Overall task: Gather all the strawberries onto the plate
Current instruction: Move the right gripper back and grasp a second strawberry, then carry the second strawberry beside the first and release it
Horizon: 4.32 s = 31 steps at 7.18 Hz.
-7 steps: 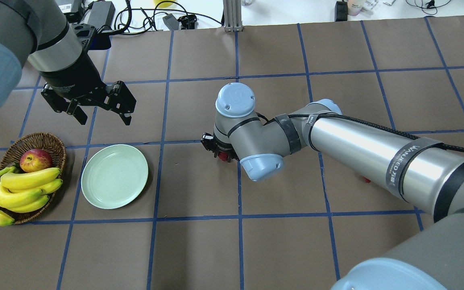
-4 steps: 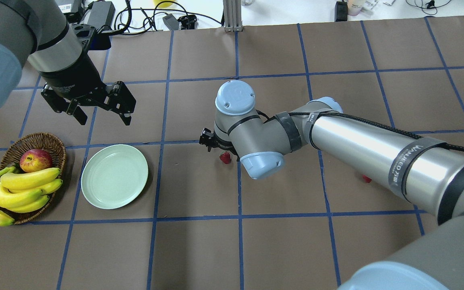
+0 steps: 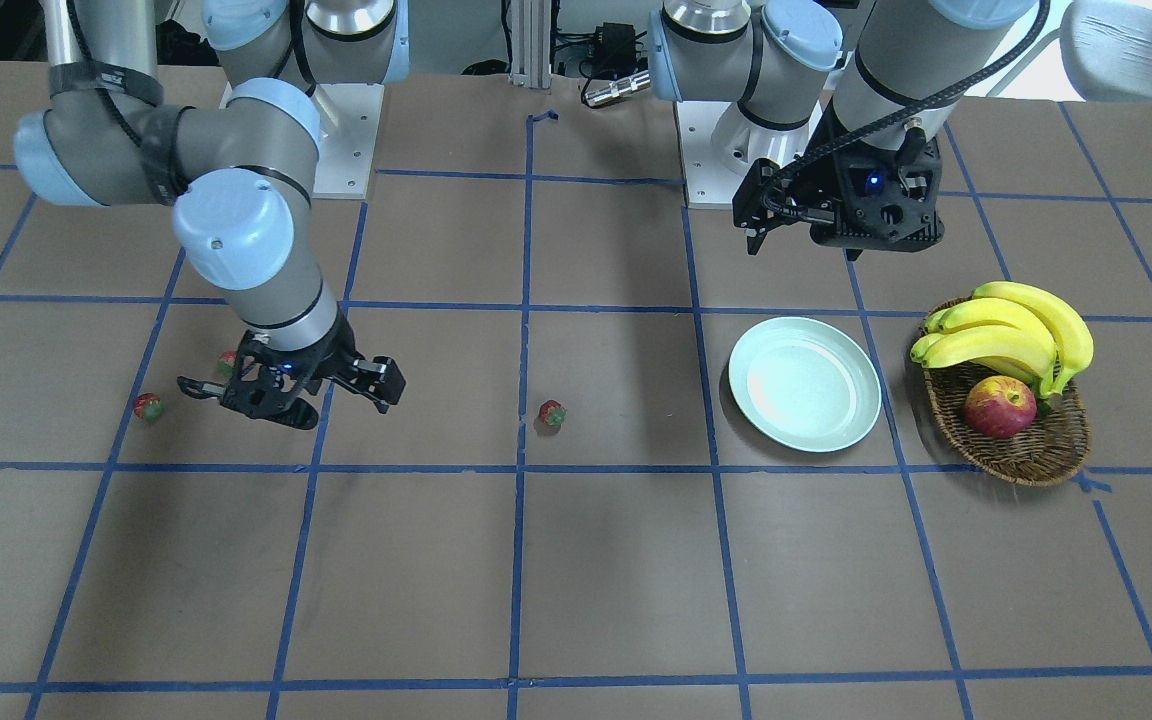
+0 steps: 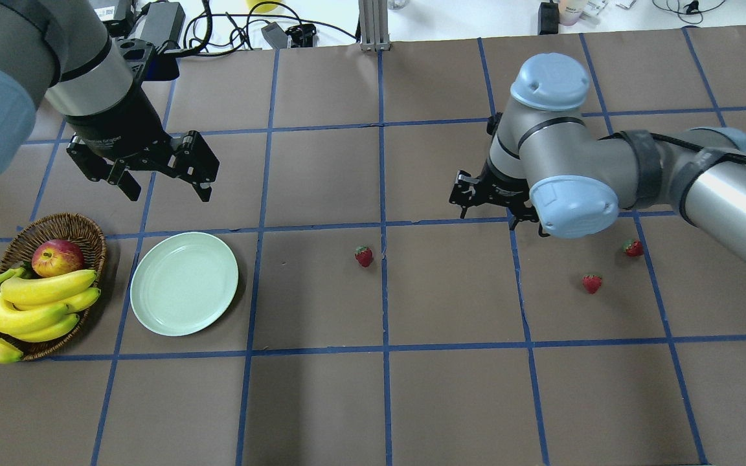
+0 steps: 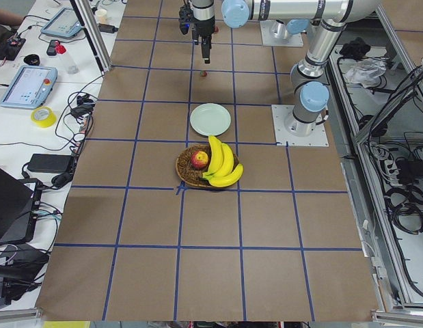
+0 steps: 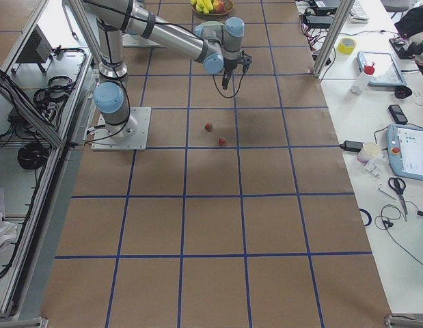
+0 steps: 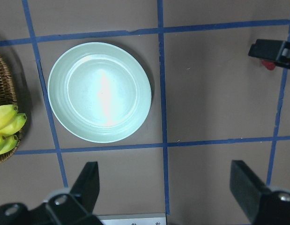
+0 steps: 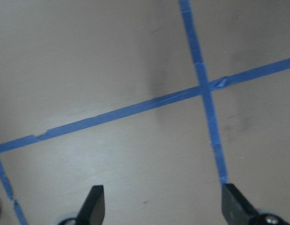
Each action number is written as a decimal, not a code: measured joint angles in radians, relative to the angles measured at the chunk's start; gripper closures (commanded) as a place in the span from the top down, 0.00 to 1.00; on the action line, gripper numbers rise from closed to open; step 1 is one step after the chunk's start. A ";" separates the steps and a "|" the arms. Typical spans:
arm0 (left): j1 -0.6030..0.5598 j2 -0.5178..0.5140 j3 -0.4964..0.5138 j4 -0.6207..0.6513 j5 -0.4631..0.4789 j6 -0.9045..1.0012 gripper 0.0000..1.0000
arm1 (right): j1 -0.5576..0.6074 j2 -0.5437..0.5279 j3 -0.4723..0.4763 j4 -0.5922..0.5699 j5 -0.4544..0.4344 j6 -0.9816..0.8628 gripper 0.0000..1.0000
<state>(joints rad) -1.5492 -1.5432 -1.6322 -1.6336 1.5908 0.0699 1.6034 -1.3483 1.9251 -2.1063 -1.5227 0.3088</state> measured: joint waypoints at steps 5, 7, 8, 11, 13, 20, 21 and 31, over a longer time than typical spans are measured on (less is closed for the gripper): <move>0.000 0.000 0.000 0.000 0.000 0.000 1.00 | -0.248 -0.036 0.186 -0.024 -0.102 -0.447 0.86; 0.000 0.000 0.000 0.000 0.000 -0.001 1.00 | -0.295 -0.041 0.252 -0.065 -0.102 -0.503 0.54; 0.000 0.000 0.000 0.000 0.000 -0.001 1.00 | -0.304 -0.042 0.271 -0.087 -0.101 -0.510 0.37; 0.000 0.000 0.000 0.001 0.000 -0.001 1.00 | -0.311 -0.037 0.292 -0.163 -0.095 -0.515 0.26; 0.000 -0.001 0.000 0.001 0.000 -0.001 1.00 | -0.305 -0.042 0.288 -0.179 -0.093 -0.475 0.28; 0.000 -0.002 0.000 0.001 -0.001 -0.001 1.00 | 0.238 0.031 0.037 -0.091 0.063 0.333 0.31; 0.000 -0.002 0.000 0.001 -0.001 -0.001 1.00 | 0.300 0.075 -0.023 -0.091 0.085 0.394 0.31; -0.019 0.001 -0.022 0.003 0.004 -0.001 1.00 | 0.430 0.335 -0.254 -0.116 0.218 0.558 0.87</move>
<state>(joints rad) -1.5683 -1.5419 -1.6537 -1.6310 1.5951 0.0691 2.0336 -1.0135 1.6707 -2.2225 -1.3048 0.8667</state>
